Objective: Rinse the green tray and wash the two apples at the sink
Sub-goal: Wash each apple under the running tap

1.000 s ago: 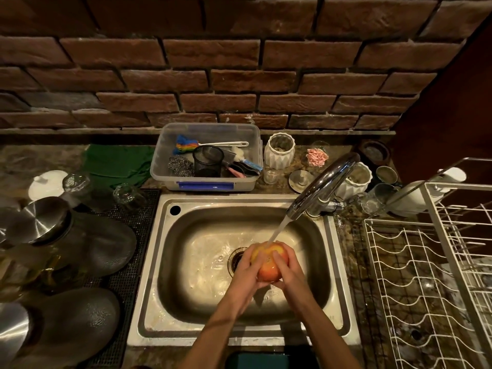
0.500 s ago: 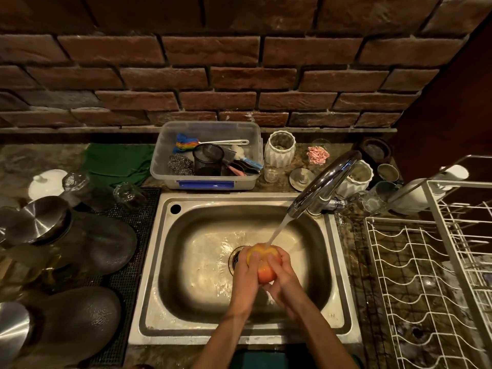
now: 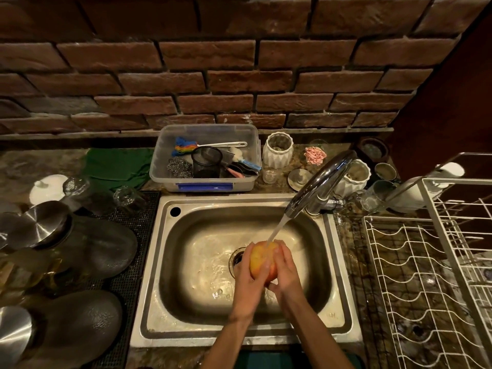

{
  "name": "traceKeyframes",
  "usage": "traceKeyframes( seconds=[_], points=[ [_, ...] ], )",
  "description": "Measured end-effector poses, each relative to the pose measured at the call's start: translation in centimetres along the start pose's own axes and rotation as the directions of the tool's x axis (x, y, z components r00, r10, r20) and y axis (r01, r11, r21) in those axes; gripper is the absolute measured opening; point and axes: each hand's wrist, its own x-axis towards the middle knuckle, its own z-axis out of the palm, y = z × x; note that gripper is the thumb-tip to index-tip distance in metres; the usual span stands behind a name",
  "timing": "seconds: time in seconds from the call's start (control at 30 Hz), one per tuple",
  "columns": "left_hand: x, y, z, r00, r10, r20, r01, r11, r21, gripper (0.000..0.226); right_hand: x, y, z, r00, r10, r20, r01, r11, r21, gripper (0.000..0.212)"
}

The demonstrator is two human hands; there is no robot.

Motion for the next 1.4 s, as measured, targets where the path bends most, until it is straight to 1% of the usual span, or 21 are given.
traceKeyframes(
  seconds=[0.03,0.13,0.2,0.27,0.3,0.37,0.43,0.47,0.53,0.6,0.67,0.7,0.77,0.83,0.9,1.0,1.1,1.2,1.27,1.33,1.4],
  points=[
    [0.1,0.2,-0.2,1.000,-0.004,-0.005,0.004,1.000,-0.019,0.056,-0.1,0.0,-0.2,0.998,0.014,0.054,-0.015,0.999,0.030,0.033],
    [0.4,0.6,-0.8,0.999,-0.039,-0.017,0.037,0.996,-0.082,0.048,-0.4,0.2,-1.4,0.973,0.011,0.230,-0.026,0.998,0.065,0.059],
    [0.3,1.1,-0.8,0.999,-0.048,-0.020,0.046,0.995,-0.087,0.047,-0.5,0.2,-1.9,0.967,-0.009,0.256,0.000,0.999,0.037,0.068],
    [-0.2,1.5,-0.2,1.000,-0.020,-0.009,0.018,0.994,-0.110,0.044,-0.5,0.6,-0.9,0.981,-0.058,0.186,0.064,0.998,-0.029,0.066],
    [-0.7,1.7,0.2,1.000,0.001,0.007,0.000,0.994,-0.110,0.040,-0.5,0.9,-0.2,0.986,-0.085,0.144,0.098,0.992,-0.084,0.060],
    [-1.6,1.4,1.3,0.998,0.068,0.012,-0.068,0.998,-0.014,0.038,-0.5,1.4,1.3,0.992,-0.126,0.025,0.128,0.978,-0.166,0.046],
    [-2.1,0.6,1.6,0.988,0.138,-0.063,-0.131,0.986,0.104,0.050,-0.2,1.5,1.4,0.986,-0.111,-0.125,0.102,0.992,-0.075,0.041],
    [-2.0,0.0,1.4,0.986,0.135,-0.102,-0.123,0.986,0.114,0.054,-0.1,1.4,1.2,0.985,-0.087,-0.147,0.087,0.996,-0.002,0.041],
    [-1.6,-0.4,0.9,0.986,0.082,-0.148,-0.075,0.996,0.052,0.047,-0.1,0.9,0.5,0.995,-0.040,-0.094,0.044,0.998,0.050,0.044],
    [-1.0,-0.4,0.6,0.991,-0.019,-0.135,0.007,0.996,-0.086,0.041,-0.2,0.9,0.1,0.999,-0.034,0.013,0.034,0.999,-0.032,0.048],
    [-0.3,0.1,0.4,0.988,-0.055,-0.143,0.029,0.984,-0.178,0.032,-0.5,1.1,-0.3,0.992,-0.065,0.112,0.081,0.986,-0.148,0.052],
    [-0.1,0.3,0.3,0.984,-0.069,-0.163,0.039,0.982,-0.184,0.029,-0.6,1.4,-0.6,0.985,-0.078,0.153,0.107,0.976,-0.188,0.055],
    [0.3,0.7,0.1,0.977,-0.127,-0.169,0.094,0.977,-0.190,0.032,-0.9,1.4,-1.2,0.973,-0.112,0.203,0.160,0.958,-0.239,0.058],
    [0.4,1.0,0.0,0.968,-0.214,-0.128,0.179,0.954,-0.240,0.039,-1.1,1.1,-1.5,0.963,-0.134,0.235,0.194,0.947,-0.254,0.058],
    [0.4,1.1,-0.5,0.961,-0.274,-0.026,0.251,0.911,-0.326,0.045,-1.2,0.8,-2.0,0.961,-0.140,0.239,0.197,0.952,-0.233,0.058],
    [0.4,1.7,-1.2,0.958,-0.272,0.085,0.285,0.890,-0.355,0.038,-1.2,0.8,-2.5,0.966,-0.123,0.229,0.160,0.976,-0.147,0.060],
    [0.7,1.4,-1.5,0.965,-0.218,0.143,0.256,0.891,-0.375,0.026,-1.0,1.1,-2.3,0.983,-0.040,0.181,0.038,0.999,0.016,0.062],
    [0.3,0.7,-1.6,0.974,-0.132,0.184,0.193,0.909,-0.370,0.042,-0.5,0.6,-2.3,0.987,0.069,0.148,-0.103,0.967,0.232,0.051],
    [-0.1,0.5,-2.0,0.977,-0.059,0.203,0.118,0.950,-0.290,0.051,-0.4,0.3,-2.7,0.980,0.122,0.155,-0.165,0.937,0.308,0.047],
    [0.2,0.5,-2.4,0.980,0.036,0.198,-0.013,0.993,-0.118,0.053,-0.5,0.0,-2.9,0.970,0.174,0.169,-0.214,0.941,0.262,0.048],
    [0.9,1.0,-2.8,0.952,0.155,0.264,-0.185,0.978,0.093,0.053,-0.8,-0.3,-2.8,0.951,0.264,0.160,-0.278,0.957,0.077,0.061]
  ],
)
